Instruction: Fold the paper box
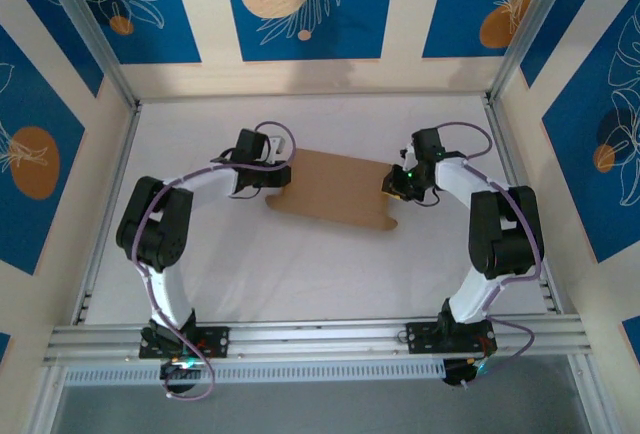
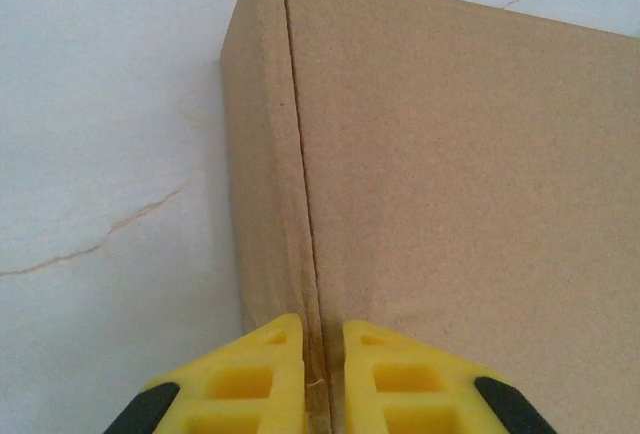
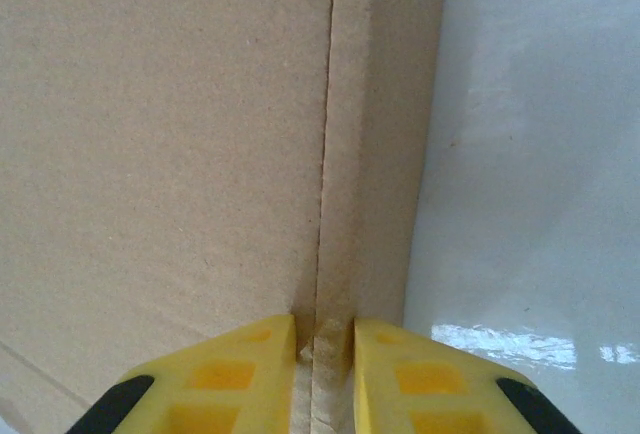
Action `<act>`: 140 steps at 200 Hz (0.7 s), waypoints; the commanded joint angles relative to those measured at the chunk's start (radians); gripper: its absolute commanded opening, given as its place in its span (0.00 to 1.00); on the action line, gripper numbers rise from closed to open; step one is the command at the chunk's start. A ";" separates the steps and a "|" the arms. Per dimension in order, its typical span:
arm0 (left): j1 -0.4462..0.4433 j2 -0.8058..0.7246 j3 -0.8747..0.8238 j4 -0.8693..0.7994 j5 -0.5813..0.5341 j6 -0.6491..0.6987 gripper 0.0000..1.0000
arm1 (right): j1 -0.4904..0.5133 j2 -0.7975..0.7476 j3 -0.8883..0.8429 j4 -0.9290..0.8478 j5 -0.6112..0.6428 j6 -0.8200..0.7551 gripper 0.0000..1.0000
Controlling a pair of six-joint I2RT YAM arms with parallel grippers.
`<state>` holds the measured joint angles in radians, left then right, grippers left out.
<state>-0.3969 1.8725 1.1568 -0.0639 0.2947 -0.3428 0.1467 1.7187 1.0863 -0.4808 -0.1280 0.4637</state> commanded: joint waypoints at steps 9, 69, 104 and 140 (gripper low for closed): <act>-0.049 0.023 -0.087 -0.072 0.049 -0.038 0.12 | 0.110 0.080 -0.022 -0.085 0.023 0.038 0.19; -0.061 -0.082 -0.213 -0.056 0.024 -0.102 0.13 | 0.167 0.081 0.013 -0.115 -0.012 0.077 0.18; -0.058 -0.204 -0.298 -0.080 -0.070 -0.108 0.29 | 0.162 -0.009 0.017 -0.142 0.028 0.048 0.20; -0.045 -0.343 -0.228 -0.201 -0.140 -0.096 0.44 | 0.154 -0.123 0.091 -0.247 0.082 0.018 0.32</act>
<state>-0.4210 1.6051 0.8883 -0.1013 0.1745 -0.4473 0.2852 1.6859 1.1313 -0.6128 -0.0193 0.4995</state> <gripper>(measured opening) 0.391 0.259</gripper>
